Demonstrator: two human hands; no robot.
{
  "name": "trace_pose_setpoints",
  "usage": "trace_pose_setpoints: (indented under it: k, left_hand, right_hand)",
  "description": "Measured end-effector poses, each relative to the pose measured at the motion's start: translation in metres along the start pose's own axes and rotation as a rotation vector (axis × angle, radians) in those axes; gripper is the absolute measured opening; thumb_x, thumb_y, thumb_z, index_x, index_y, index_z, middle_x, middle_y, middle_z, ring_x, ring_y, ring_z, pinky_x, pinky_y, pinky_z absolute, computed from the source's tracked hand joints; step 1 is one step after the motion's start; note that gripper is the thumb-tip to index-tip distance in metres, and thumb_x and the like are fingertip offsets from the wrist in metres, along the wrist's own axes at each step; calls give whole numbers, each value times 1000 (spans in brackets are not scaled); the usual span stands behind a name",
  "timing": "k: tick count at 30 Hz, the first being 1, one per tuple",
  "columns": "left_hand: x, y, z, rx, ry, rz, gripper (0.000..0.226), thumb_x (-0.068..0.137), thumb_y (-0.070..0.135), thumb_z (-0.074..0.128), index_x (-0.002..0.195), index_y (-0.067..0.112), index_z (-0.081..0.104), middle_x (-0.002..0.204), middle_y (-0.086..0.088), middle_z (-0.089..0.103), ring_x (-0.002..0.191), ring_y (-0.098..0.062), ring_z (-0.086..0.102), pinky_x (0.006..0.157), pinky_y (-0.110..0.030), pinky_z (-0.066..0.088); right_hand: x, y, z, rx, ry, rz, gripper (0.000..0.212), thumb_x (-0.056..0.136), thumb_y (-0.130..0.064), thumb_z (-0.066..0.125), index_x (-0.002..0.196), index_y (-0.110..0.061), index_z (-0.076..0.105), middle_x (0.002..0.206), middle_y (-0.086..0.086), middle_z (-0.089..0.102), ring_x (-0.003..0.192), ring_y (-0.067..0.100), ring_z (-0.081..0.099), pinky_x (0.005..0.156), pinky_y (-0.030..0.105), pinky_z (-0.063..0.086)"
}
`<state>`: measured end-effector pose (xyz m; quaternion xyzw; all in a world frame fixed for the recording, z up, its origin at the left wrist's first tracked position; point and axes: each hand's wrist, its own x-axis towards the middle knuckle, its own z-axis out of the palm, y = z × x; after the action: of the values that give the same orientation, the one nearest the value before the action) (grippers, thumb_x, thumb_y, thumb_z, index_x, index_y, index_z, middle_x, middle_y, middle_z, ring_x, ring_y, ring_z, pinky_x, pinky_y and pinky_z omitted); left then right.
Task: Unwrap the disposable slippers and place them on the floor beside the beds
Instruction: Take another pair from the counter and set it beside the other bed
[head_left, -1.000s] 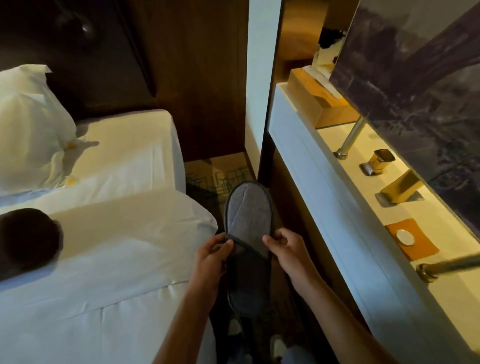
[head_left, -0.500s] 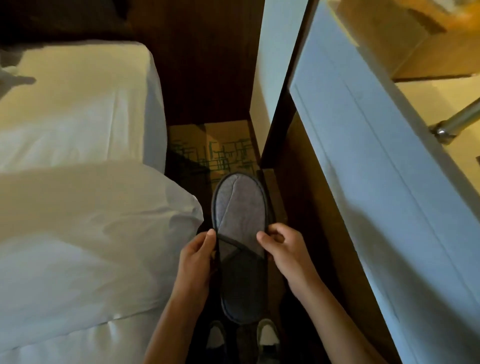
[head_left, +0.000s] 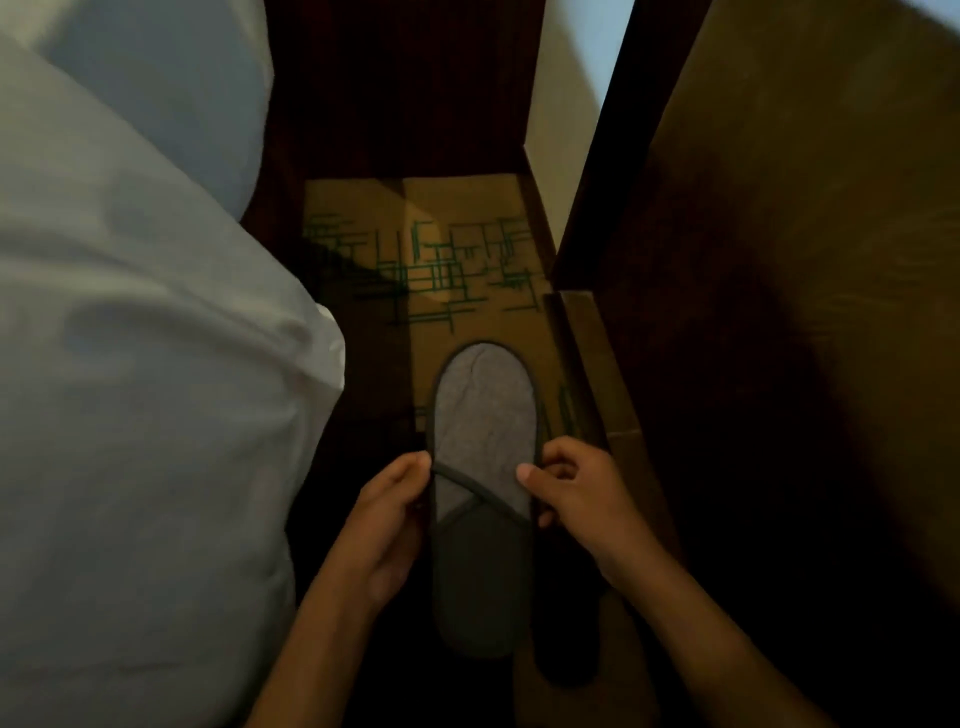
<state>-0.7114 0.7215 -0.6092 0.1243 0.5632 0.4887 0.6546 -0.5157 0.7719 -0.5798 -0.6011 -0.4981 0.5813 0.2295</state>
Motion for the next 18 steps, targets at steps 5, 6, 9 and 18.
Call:
trace_pose_setpoints:
  k: [5,6,9,18]
  left_hand:
    - [74,-35,-31,37,-70,117,23,87,21,60,101,4,67,97,-13,72,88,-23,69,77,-35,56]
    - [85,-47,-35,44,-79,119,29,87,21,59,107,1,66,102,-15,71,92,-25,69,79,-37,56]
    - [104,-81,-39,53,-102,95,37,85,19,60,116,-1,65,111,-19,73,98,-28,72,81,-38,60]
    - [74,-131,-20,-251,-57,-276,56,94,49,48,116,4,74,121,-27,70,112,-41,67,91,-51,51]
  right_hand:
    - [68,73,19,61,-50,-50,17,90,-14,67,78,-8,56,60,2,57,46,2,58,44,18,50]
    - [77,87,23,80,-47,-69,19,90,-15,67,75,-10,56,59,-1,58,47,2,59,45,19,50]
    - [95,125,31,134,-33,-123,11,87,-23,71,78,-19,65,70,-9,74,65,2,71,54,16,54]
    - [70,161,20,285,-33,6,14,85,-18,72,98,-17,72,101,5,78,95,20,74,83,39,60]
